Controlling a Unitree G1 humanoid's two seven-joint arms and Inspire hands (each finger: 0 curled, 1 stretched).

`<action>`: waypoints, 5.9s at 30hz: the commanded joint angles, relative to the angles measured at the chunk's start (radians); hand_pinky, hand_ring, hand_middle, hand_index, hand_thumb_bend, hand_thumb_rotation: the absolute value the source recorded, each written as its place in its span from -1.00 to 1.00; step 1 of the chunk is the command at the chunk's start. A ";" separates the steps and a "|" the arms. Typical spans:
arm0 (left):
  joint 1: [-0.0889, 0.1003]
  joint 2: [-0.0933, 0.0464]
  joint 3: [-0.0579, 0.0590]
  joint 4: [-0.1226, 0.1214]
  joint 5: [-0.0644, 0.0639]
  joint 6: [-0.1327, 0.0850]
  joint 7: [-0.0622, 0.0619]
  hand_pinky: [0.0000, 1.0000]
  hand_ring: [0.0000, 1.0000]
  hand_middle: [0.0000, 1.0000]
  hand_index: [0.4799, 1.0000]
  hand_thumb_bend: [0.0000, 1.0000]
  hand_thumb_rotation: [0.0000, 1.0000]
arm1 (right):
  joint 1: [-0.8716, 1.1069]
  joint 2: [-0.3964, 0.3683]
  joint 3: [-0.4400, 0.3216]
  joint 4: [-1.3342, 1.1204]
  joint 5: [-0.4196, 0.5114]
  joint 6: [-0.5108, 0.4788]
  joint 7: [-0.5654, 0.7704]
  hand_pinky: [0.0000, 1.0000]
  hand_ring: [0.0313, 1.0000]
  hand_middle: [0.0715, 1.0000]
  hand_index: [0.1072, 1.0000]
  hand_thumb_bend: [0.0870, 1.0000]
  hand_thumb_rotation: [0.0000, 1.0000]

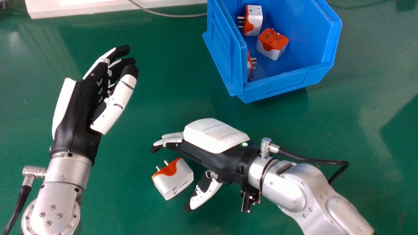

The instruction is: Pick all objects and put in blue box

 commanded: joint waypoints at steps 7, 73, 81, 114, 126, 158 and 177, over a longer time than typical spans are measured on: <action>-0.023 -0.003 -0.002 -0.017 0.006 -0.003 0.010 0.59 0.70 0.67 0.44 -0.21 0.65 | -0.086 0.026 0.017 0.086 -0.011 -0.024 -0.064 0.43 0.71 0.76 0.60 -0.28 -1.00; -0.101 -0.028 -0.027 -0.025 -0.005 0.085 0.012 0.57 0.70 0.68 0.44 -0.28 0.61 | -0.190 0.016 0.166 0.177 -0.211 -0.069 -0.100 0.37 0.63 0.67 0.47 -0.36 -1.00; -0.113 -0.031 -0.029 -0.022 -0.003 0.093 0.016 0.57 0.70 0.68 0.44 -0.28 0.61 | -0.194 0.007 0.180 0.193 -0.226 -0.084 -0.111 0.33 0.61 0.66 0.44 -0.24 -1.00; -0.122 -0.052 -0.036 -0.060 0.002 0.150 0.029 0.56 0.70 0.67 0.43 -0.27 0.60 | -0.194 -0.005 0.200 0.345 -0.299 -0.163 -0.526 -0.15 -0.05 0.04 -0.11 -0.07 -0.99; -0.124 -0.052 -0.036 -0.068 0.002 0.159 0.028 0.56 0.70 0.67 0.43 -0.28 0.60 | -0.164 0.003 0.170 0.329 -0.274 -0.141 -0.561 -0.22 -0.15 -0.03 -0.13 -0.06 -1.00; -0.133 -0.031 -0.008 -0.014 -0.010 0.126 0.010 0.57 0.70 0.68 0.44 -0.28 0.57 | 0.081 -0.095 -0.122 -0.337 -0.074 -0.005 -0.231 -0.31 -0.16 -0.03 -0.10 -0.10 -1.00; -0.151 0.001 0.026 0.087 -0.022 0.034 -0.012 0.57 0.70 0.68 0.44 -0.25 0.57 | 0.341 -0.085 -0.343 -0.688 -0.043 0.035 -0.257 -0.32 -0.17 -0.03 -0.07 -0.11 -1.00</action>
